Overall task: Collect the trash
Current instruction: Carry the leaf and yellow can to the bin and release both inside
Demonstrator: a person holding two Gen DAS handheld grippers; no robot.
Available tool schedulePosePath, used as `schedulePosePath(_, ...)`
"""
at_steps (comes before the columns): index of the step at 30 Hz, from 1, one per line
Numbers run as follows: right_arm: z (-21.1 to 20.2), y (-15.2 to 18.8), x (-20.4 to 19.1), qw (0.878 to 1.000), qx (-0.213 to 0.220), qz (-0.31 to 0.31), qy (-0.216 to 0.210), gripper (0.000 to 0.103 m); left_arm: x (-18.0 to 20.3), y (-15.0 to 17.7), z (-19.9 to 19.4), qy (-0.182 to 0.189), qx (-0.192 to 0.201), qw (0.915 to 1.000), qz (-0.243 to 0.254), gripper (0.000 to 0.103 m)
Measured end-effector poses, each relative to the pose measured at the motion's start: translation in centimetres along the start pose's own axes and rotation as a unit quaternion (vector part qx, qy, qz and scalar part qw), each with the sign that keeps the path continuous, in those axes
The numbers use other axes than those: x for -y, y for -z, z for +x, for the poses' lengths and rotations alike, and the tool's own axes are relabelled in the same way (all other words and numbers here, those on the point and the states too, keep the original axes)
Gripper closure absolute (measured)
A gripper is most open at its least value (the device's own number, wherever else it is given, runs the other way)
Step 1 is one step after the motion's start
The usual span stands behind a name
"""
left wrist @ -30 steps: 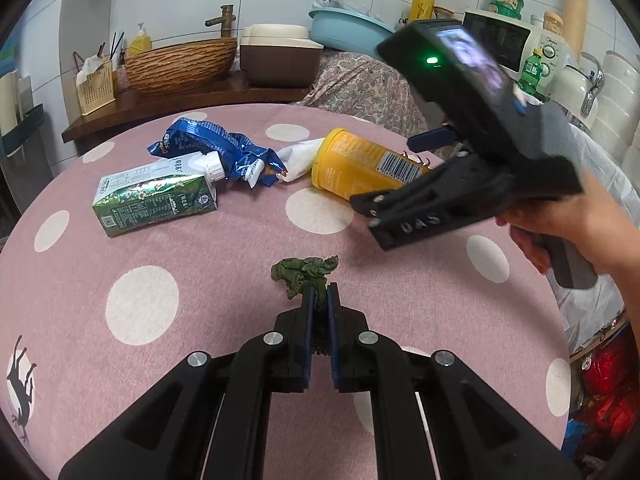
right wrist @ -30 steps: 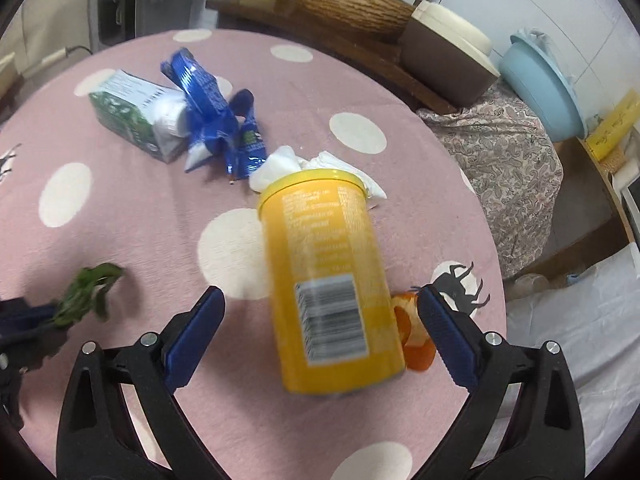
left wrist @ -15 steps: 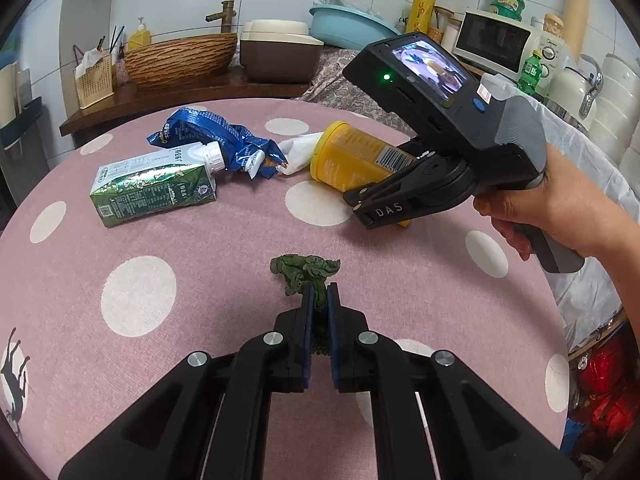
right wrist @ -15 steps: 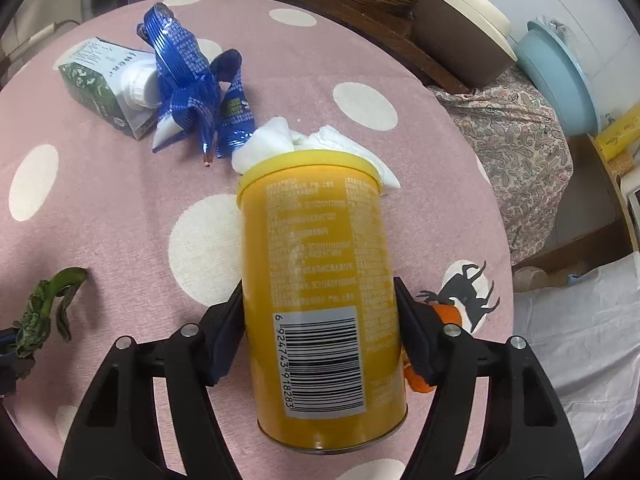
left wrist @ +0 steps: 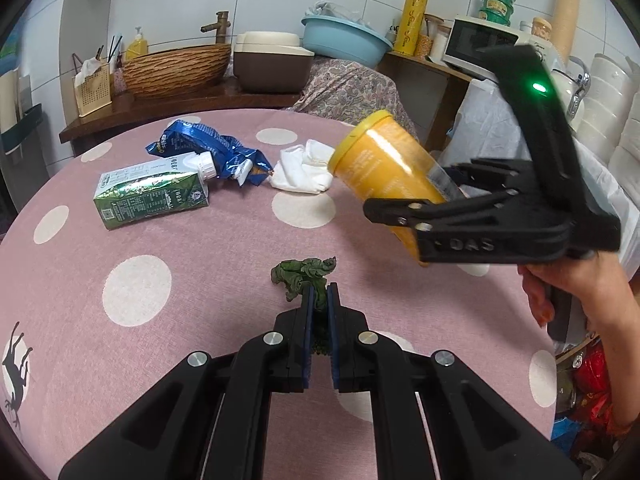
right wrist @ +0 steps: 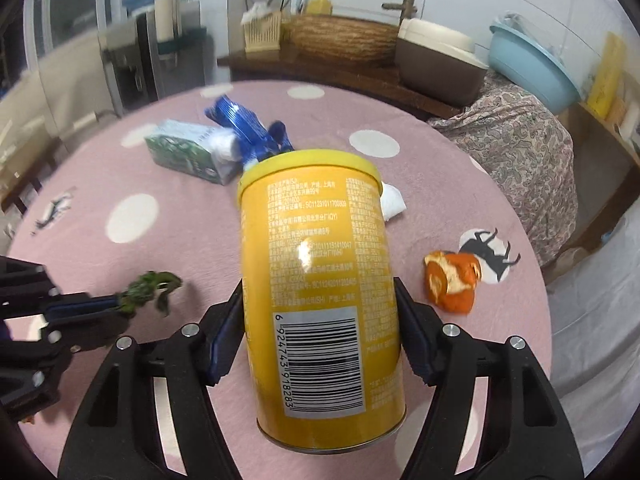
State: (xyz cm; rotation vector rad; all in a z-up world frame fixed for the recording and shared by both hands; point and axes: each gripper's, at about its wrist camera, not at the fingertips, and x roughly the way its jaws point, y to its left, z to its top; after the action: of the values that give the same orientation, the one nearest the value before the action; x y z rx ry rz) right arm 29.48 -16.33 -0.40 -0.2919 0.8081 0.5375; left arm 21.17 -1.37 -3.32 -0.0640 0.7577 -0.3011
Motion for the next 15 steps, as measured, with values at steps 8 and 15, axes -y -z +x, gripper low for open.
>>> schedulePosePath(8,-6.6,6.6,2.0,0.991,0.086,0.094,-0.033,0.035,4.2,0.3,-0.6,0.050,0.002,0.9986,0.017,0.095)
schedulePosePath(15,-13.3,14.7,6.1,0.970,0.147,0.190,0.028,0.035,11.2,-0.6,0.6,0.129,-0.003,0.9894,0.065,0.095)
